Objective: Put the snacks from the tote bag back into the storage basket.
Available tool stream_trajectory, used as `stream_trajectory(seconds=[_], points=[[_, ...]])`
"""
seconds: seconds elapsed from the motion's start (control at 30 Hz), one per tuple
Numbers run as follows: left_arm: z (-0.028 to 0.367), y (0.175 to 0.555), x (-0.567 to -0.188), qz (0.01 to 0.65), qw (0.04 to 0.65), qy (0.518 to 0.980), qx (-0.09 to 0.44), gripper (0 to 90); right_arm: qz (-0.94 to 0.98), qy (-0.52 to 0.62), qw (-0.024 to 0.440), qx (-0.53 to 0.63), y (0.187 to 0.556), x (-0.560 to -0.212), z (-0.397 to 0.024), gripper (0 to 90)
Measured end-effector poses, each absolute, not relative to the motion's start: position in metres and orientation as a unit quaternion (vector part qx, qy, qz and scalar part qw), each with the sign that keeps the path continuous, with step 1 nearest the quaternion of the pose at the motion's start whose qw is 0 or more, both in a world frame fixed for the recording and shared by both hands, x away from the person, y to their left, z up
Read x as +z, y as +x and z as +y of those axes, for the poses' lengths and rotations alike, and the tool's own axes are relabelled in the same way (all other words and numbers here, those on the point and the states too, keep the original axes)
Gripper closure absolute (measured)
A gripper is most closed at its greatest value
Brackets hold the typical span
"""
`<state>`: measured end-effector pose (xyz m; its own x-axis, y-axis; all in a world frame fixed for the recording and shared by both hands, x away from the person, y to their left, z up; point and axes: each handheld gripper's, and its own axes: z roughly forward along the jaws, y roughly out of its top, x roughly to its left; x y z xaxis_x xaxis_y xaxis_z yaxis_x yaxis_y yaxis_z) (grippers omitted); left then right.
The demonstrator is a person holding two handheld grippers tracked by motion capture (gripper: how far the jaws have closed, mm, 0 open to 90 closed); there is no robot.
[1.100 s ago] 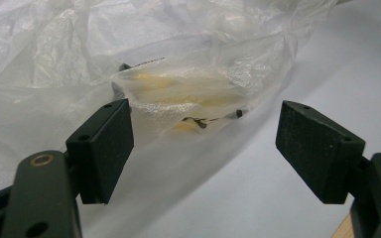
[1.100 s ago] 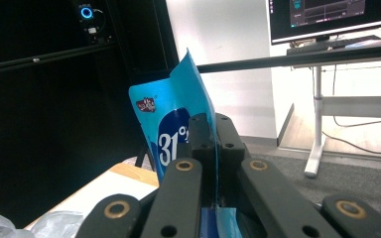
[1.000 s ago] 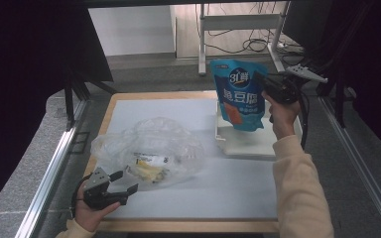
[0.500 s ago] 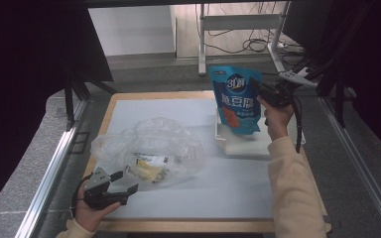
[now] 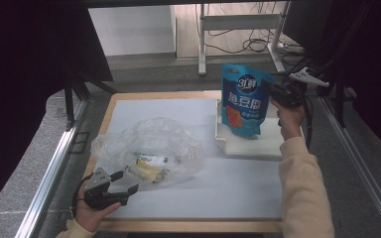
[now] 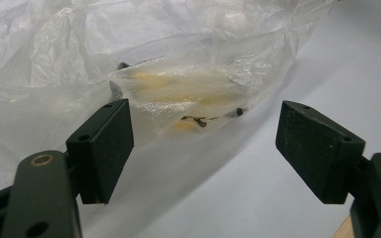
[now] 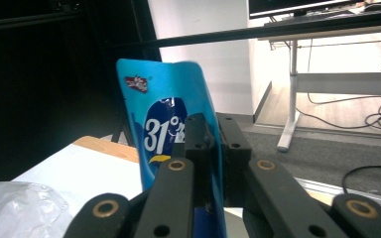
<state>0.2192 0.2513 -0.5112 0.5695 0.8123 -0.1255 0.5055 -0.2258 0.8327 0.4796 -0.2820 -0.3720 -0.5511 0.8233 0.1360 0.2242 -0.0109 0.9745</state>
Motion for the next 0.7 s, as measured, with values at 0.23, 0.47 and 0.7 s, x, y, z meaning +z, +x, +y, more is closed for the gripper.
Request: stream_trajectory(seconds=[0.23, 0.47, 0.7], points=[[0.252, 0.22, -0.512, 0.432, 0.449, 0.763, 0.17, 22.9, 0.655, 0.395, 0.266, 0.586, 0.478, -0.37, -0.291, 81.2], [0.253, 0.22, -0.511, 0.434, 0.453, 0.761, 0.167, 22.9, 0.661, 0.395, 0.261, 0.583, 0.473, -0.377, -0.29, 72.4], [0.253, 0.221, -0.509, 0.436, 0.455, 0.758, 0.168, 22.9, 0.663, 0.402, 0.258, 0.577, 0.468, -0.381, -0.291, 65.0]])
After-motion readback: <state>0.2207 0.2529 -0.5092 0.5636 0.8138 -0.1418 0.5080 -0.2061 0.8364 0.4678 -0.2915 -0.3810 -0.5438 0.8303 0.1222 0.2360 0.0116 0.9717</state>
